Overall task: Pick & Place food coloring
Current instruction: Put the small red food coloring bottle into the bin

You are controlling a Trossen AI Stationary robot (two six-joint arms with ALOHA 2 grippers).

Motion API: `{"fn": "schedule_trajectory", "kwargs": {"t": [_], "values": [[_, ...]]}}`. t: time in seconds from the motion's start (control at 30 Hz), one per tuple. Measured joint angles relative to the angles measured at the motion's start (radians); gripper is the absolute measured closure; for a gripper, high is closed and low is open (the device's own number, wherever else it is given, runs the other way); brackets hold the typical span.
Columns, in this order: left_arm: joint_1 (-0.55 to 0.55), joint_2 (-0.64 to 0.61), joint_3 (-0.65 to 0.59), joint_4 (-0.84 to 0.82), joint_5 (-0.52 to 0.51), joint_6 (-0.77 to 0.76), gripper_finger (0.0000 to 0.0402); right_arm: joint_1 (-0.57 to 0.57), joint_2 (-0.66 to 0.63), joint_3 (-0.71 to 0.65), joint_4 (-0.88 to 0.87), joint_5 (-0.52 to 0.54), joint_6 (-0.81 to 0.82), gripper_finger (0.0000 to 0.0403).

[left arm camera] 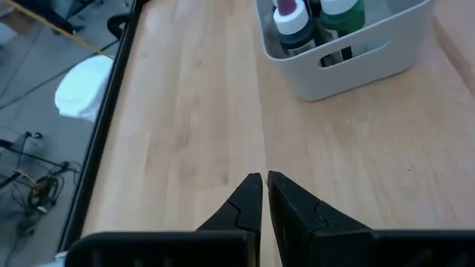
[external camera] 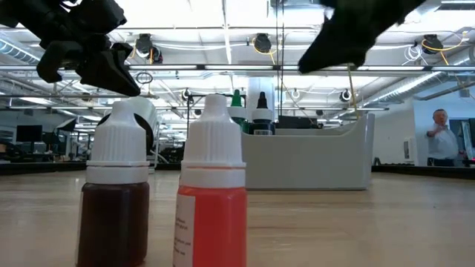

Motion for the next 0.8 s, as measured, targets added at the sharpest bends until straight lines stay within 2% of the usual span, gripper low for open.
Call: {"fn": "schedule_trajectory", "kwargs": {"t": [0.1, 0.23, 0.3, 0.43, 0.6, 0.7, 0.8], "values": [[0.001, 0.0, 0.0, -0.003, 0.0, -0.03, 0.0371, 0.074, -0.065, 0.0, -0.057, 0.02, 0.011, 0.0354], [0.001, 0.0, 0.0, -0.007, 0.0, -0.04, 0.0371, 0.187, -0.12, -0.047, -0.072, 0.135, 0.028, 0.0375], [0.001, 0.0, 0.0, -0.006, 0.0, -0.045, 0.0371, 0.228, -0.128, -0.093, -0.044, 0.156, 0.027, 0.0382], [0.001, 0.0, 0.0, -0.007, 0.0, -0.052, 0.0371, 0.283, -0.121, -0.239, 0.209, 0.155, 0.01, 0.0391], [0.001, 0.0, 0.0, -0.006, 0.0, -0.055, 0.0371, 0.296, -0.118, -0.412, 0.535, 0.156, -0.062, 0.0399], [0.001, 0.0, 0.0, -0.004, 0.0, -0.054, 0.0371, 0.279, -0.154, -0.476, 0.635, 0.153, -0.098, 0.0402], [0.001, 0.0, 0.0, 0.005, 0.0, -0.045, 0.0371, 0.253, -0.241, -0.529, 0.643, 0.153, -0.124, 0.0402]]}}
